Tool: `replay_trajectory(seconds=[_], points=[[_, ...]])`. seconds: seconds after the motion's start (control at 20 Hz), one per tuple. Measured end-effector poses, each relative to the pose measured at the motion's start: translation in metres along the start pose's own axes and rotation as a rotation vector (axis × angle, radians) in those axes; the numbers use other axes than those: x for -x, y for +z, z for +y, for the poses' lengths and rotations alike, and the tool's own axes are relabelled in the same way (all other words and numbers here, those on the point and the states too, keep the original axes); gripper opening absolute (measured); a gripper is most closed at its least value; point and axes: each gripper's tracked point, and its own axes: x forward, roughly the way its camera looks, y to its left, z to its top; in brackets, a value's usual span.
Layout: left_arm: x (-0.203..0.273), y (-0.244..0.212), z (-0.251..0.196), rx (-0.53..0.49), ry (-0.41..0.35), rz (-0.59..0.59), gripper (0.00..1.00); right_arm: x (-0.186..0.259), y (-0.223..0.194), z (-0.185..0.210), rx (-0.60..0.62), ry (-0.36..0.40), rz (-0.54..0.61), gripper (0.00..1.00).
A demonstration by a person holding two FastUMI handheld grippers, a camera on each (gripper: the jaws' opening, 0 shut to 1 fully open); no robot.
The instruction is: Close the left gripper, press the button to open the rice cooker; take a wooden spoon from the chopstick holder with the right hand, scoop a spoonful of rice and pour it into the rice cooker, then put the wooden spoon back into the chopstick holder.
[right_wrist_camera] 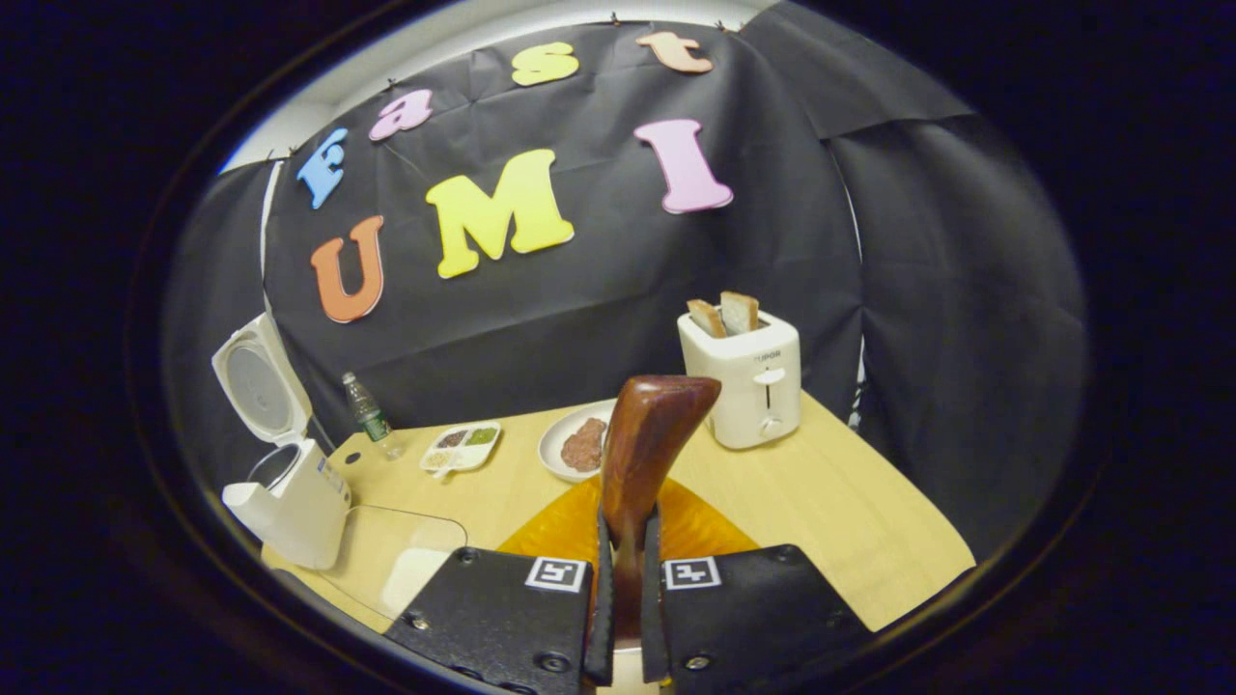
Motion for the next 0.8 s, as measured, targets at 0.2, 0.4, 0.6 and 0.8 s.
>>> replay_trajectory(seconds=[0.2,0.4,0.6,0.8], points=[[0.012,0.0,0.001,-0.012,-0.01,-0.009,0.93,0.031,0.027,0.03,0.107,-0.007,-0.095,0.16],[0.017,-0.012,0.002,-0.023,-0.03,0.021,0.93,0.052,0.042,0.072,0.181,0.003,-0.163,0.16],[0.023,-0.02,0.012,-0.046,-0.01,0.029,0.93,0.054,0.034,0.116,0.199,0.024,-0.171,0.16],[0.028,-0.022,0.023,-0.046,0.006,0.027,0.93,0.044,0.012,0.158,0.209,0.049,-0.161,0.16]])
